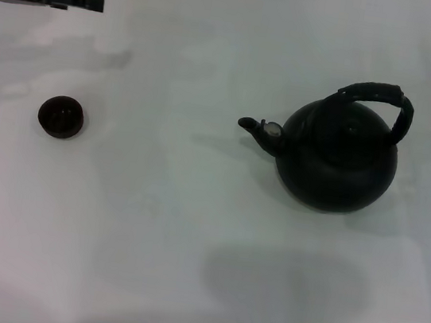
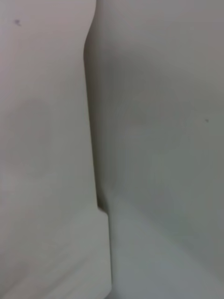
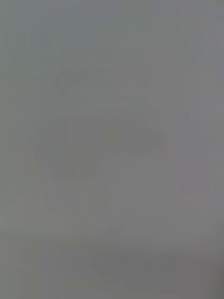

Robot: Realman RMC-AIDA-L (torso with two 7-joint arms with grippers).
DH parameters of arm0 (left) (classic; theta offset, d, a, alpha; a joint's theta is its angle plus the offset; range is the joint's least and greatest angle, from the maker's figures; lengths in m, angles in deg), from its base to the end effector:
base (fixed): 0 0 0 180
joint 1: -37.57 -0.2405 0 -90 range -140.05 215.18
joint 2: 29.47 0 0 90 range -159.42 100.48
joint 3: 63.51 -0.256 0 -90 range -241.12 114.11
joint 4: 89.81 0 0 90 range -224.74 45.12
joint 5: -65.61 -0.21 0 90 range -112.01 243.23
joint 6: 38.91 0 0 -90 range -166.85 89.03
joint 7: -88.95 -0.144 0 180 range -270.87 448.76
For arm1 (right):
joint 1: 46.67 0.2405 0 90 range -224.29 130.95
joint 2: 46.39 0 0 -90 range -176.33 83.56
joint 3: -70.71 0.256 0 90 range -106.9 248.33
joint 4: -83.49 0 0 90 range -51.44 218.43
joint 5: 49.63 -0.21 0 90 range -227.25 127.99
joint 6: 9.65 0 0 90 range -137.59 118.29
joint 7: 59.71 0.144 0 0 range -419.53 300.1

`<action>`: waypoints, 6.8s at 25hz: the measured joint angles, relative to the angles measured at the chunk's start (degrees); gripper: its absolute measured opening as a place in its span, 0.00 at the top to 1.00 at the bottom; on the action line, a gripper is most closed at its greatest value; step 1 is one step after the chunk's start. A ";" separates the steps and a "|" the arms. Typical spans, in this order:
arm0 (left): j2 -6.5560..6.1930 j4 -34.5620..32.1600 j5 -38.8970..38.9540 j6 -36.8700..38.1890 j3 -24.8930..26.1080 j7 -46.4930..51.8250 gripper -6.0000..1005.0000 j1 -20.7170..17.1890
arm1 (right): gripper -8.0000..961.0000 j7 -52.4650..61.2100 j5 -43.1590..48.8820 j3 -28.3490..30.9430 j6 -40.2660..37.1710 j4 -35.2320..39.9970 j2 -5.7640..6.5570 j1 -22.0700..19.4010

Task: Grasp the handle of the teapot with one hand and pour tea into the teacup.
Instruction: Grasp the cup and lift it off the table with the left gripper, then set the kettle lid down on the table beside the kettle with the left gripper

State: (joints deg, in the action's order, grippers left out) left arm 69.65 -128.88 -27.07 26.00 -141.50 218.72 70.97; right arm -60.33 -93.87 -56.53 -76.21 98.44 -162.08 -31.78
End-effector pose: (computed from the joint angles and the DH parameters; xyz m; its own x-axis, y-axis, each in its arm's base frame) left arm -0.2710 0.4058 0.0743 0.4735 0.7669 0.4332 0.8795 -0.4380 -0.1860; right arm 0.3695 0.2881 0.0068 0.8107 0.0088 -0.5854 -0.5843 -0.0509 -0.8099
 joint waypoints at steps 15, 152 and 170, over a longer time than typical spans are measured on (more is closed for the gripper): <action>5.40 -18.90 -31.35 13.36 11.17 15.40 0.12 -0.29 | 0.12 0.06 0.03 -0.11 0.25 0.00 -0.06 0.22; 18.97 -21.76 -60.02 16.19 8.79 17.36 0.30 8.87 | 0.14 0.18 -0.41 -0.11 0.79 -0.78 -0.23 -0.24; 19.88 -20.98 -51.28 15.18 -10.06 17.56 0.30 14.50 | 0.15 0.18 -0.20 -0.10 1.25 -0.79 -0.23 0.04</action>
State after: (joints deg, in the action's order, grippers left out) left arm 89.53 -149.86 -78.36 41.18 -151.56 236.29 85.47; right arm -60.15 -94.06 -56.64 -74.96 97.65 -162.31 -31.73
